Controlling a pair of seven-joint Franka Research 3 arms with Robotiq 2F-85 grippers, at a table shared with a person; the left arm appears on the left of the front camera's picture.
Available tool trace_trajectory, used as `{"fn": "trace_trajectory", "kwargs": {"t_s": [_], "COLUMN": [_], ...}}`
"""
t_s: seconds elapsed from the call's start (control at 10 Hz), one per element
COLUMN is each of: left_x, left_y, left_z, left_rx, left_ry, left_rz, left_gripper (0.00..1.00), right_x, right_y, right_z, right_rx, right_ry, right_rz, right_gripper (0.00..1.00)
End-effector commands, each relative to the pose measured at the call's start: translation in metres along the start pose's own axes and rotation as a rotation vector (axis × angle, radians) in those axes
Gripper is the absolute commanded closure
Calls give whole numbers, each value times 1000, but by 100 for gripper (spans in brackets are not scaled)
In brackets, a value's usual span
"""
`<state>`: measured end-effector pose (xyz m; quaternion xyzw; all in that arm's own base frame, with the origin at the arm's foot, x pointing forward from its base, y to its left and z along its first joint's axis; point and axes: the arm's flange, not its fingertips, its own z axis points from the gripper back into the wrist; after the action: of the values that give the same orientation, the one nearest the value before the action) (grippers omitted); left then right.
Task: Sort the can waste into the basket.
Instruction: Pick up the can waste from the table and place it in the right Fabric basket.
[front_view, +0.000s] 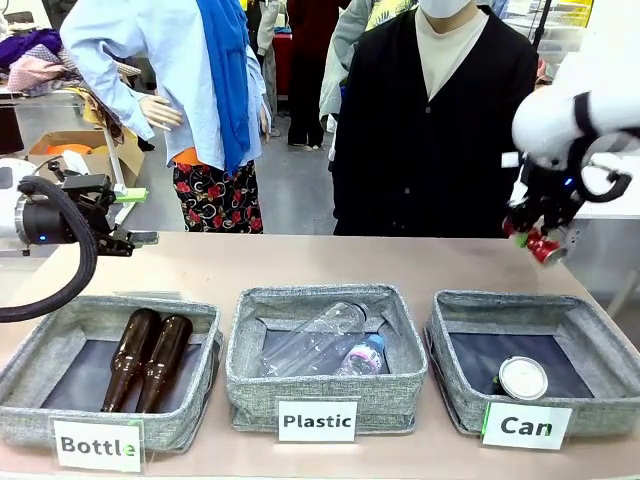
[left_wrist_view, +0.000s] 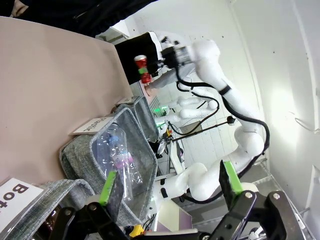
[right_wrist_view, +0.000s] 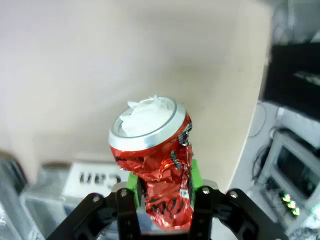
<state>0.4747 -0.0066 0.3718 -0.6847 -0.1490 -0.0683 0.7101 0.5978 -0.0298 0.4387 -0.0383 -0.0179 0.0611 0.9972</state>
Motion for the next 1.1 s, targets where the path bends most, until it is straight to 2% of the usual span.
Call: {"fn": "trace_trajectory", "kwargs": {"t_s": [0.0,0.2,0.4,0.6,0.8,1.0], "left_x": [0,0,0,0,0,0], "left_y": [-3,-3,-3,-3,-3,-3], "left_z": [0,0,0,0,0,0], "left_rx": [4,4,4,4,4,4], "left_ry": [5,5,5,5,5,5], "left_rz": [-5,-5,-5,-5,-5,-5], "left_gripper": [0,0,0,0,0,0], "right_x": [-59,-124,-172,-205,-208,-203], "right_y": [13,29,39,50,45,44], "right_z": [37,44,27,-2,-5,-4], "right_rx": [46,49,72,10,24,46], "right_ry": [38,94,143,95,37,18], "right_rz": [355,788,1097,1234,1218,1233], "right_gripper": [100,100,100,100,100,100]}}
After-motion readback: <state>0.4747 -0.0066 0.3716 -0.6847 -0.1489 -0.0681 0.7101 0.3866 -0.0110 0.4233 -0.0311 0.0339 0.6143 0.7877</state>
